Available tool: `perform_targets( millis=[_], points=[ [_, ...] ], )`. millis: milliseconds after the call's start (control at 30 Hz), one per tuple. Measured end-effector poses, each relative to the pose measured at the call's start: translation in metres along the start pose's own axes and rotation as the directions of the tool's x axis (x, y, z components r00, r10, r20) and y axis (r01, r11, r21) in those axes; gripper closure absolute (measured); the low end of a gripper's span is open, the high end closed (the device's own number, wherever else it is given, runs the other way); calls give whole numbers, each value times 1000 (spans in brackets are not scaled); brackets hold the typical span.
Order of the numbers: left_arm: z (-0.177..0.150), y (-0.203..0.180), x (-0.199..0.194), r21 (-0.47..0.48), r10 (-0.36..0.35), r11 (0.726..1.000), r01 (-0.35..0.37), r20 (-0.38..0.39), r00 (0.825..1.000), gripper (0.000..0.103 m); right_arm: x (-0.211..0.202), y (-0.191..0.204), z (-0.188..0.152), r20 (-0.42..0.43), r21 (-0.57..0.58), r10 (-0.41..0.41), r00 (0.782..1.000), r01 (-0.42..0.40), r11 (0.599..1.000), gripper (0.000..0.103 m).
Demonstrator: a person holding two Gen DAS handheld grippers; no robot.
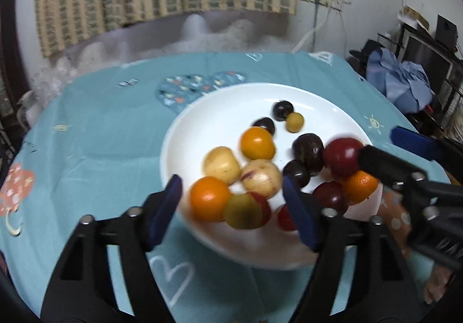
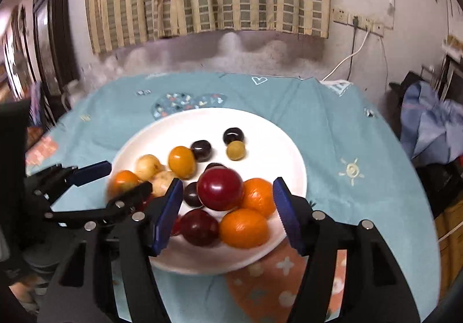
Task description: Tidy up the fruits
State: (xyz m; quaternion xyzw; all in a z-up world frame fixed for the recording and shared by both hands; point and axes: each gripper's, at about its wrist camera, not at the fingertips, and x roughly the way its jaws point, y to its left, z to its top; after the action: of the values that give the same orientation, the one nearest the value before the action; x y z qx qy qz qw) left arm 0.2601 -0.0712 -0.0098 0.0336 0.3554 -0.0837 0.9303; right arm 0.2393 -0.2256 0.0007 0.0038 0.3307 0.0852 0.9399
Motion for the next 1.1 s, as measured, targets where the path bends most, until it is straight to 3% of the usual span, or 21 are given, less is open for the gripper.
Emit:
perform_targets(
  millis=[167, 267, 300, 433, 633, 767, 1100],
  points=[
    [-24, 4, -51, -11, 67, 998, -67, 63, 996, 5, -49, 12, -22, 43, 24, 6, 999, -7, 1000, 32],
    [-47, 3, -88, -6, 107, 994, -107, 91, 990, 2, -78, 23, -41, 58, 42, -35, 998, 33, 999, 5],
    [-54, 3, -98, -6, 113, 994, -113, 93, 989, 2, -87, 27, -48, 73, 44, -45, 996, 42, 998, 3],
    [-89, 2, -135, -29, 106, 994, -104, 105, 989, 2, -125, 43, -78, 145, 47, -84, 986, 78, 996, 1],
    [-124, 4, -159, -62, 62, 997, -54, 127, 990, 2, -127, 47, -108, 101, 59, -37, 994, 31, 998, 1],
    [-125, -1, -162, -36, 87, 996, -82, 151, 985, 2, -123, 39, -111, 86, 98, -10, 996, 2, 995, 1],
    [-125, 1, -161, -45, 34, 999, -29, 126, 991, 2, -122, 39, -112, 85, 98, -32, 996, 24, 995, 1]
  ],
)
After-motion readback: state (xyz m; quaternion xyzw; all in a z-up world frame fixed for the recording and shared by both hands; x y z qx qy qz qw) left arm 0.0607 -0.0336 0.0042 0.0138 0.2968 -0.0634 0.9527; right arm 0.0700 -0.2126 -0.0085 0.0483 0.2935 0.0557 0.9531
